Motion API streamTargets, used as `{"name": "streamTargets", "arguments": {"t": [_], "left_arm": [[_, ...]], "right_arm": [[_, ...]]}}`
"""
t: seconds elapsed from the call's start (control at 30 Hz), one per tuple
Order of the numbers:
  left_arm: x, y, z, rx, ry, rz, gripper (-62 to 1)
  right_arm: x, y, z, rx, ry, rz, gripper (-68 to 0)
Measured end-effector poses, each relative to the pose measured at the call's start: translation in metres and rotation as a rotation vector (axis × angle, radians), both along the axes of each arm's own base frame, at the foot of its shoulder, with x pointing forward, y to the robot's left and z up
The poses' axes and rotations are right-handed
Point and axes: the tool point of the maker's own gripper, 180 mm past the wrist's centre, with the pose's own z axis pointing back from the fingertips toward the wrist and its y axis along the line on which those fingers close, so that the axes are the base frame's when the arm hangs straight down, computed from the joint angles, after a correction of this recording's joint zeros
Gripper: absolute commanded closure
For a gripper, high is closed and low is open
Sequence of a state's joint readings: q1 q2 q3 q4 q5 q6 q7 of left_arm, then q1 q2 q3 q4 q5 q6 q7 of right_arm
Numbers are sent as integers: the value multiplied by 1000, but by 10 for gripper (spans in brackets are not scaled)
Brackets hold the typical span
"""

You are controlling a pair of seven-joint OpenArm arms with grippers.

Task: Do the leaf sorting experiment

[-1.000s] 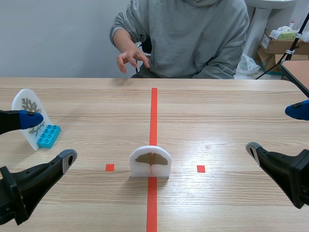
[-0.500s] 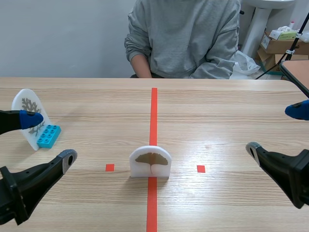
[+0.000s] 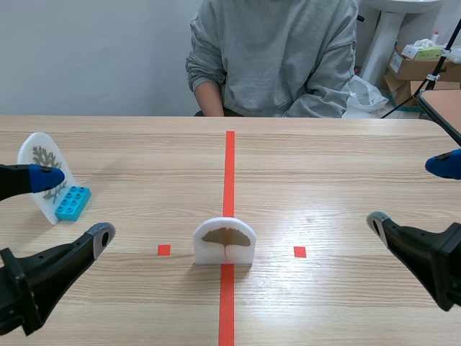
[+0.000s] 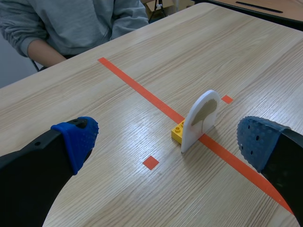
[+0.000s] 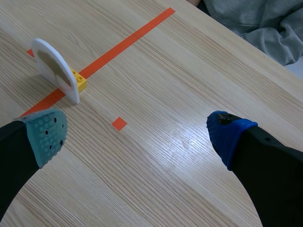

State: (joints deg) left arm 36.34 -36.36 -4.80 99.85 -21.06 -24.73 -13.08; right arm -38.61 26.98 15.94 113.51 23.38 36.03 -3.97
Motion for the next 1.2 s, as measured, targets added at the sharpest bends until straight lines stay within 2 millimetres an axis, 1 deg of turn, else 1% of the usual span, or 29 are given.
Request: {"name": "streamTargets", "arguments": {"t": [0.47, 0.53, 0.67, 0.8, 0.87, 1.0, 1.1, 1.2], "left_arm": [[0, 0, 0, -1, 0, 0, -623], [0, 0, 0, -1, 0, 0, -623], [0, 0, 0, -1, 0, 0, -623], [0, 0, 0, -1, 0, 0, -623], [0, 0, 0, -1, 0, 0, -623], [0, 0, 0, -1, 0, 0, -623], [0, 0, 0, -1, -1, 0, -623], [0, 0, 1, -3, -3, 0, -623]], "right_arm": [[0, -2, -3, -28, 3, 2, -604], [-1, -3, -5, -36, 14, -1, -604], [-3, -5, -18, -100, 78, 33, -605], [7, -8, -22, -130, 83, 74, -609], [10, -11, -31, -140, 108, 100, -609], [15, -17, -58, -144, 181, 134, -609], [19, -16, -73, -135, 215, 154, -609], [23, -8, -77, -129, 219, 193, -609]]}}
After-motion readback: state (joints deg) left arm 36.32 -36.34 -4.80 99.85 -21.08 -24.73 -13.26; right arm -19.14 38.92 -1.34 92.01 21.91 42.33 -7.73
